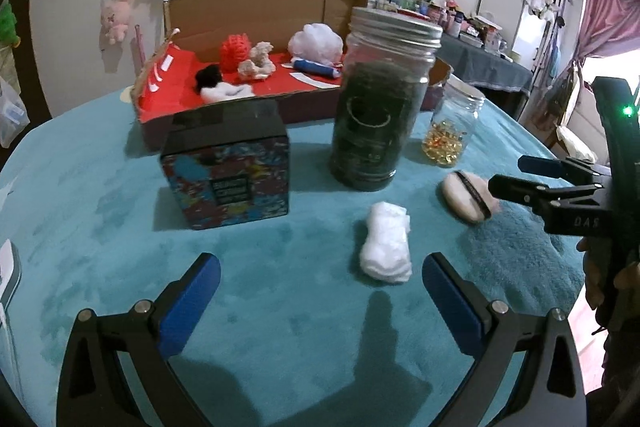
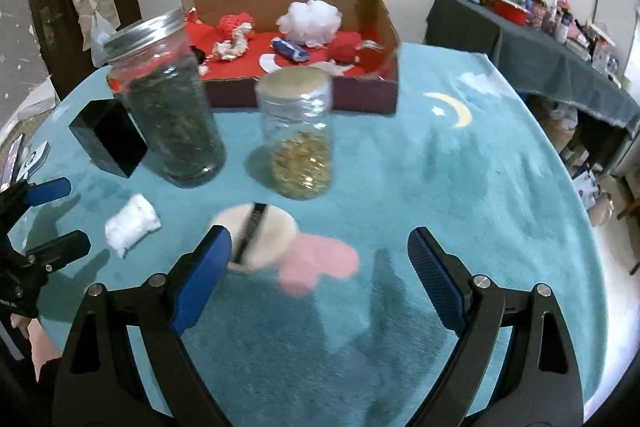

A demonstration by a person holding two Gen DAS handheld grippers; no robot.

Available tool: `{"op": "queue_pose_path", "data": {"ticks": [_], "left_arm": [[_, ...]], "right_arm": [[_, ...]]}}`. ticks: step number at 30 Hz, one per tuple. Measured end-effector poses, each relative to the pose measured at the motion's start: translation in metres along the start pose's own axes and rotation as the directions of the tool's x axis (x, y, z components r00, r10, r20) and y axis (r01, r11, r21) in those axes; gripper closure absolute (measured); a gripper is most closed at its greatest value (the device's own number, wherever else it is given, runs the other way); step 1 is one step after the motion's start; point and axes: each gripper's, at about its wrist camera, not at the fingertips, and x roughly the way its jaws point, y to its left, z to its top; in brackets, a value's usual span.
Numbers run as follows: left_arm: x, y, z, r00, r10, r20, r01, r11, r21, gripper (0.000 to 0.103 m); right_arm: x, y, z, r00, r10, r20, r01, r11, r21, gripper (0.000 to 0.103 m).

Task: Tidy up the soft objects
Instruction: 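Grasp the rolled white cloth with the left tool while the right tool grasps the beige powder puff, then lift and carry the white cloth and powder puff over the box with both tools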

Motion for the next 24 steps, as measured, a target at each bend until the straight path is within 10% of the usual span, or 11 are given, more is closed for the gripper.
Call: {"op": "queue_pose_path", "data": {"ticks": [8,15,18,24], "left_arm": [[0.019,-0.012,0.008,0.999,-0.017,-0.042,0.019,0.999,0.028,0.002],[0.038,-0.027,0.013,0.998,-0.009,-0.069,0.015,0.996,0.091,0.048],[0.035,-0.031,0.016,0.997,-0.037,-0.064,0.044,0.993,0.114,0.085],[0.018,-0.036,0.026,0.996,-0.078,-0.035,0.082,0.988,0.132,0.085]], "right_arm": [[0.011,0.014,0.002,0.995,0.094,-0.024,-0.095,0.994,-0.056,0.012],[0.027,0.031,0.004,0.988,0.139,-0.070,-0.148,0.978,-0.145,0.015],[0.031,0.041,0.002,0.988,0.130,-0.082,-0.145,0.969,-0.201,0.057],[0.011,0.041,0.007,0.979,0.203,-0.021,-0.203,0.962,-0.183,0.076]]}}
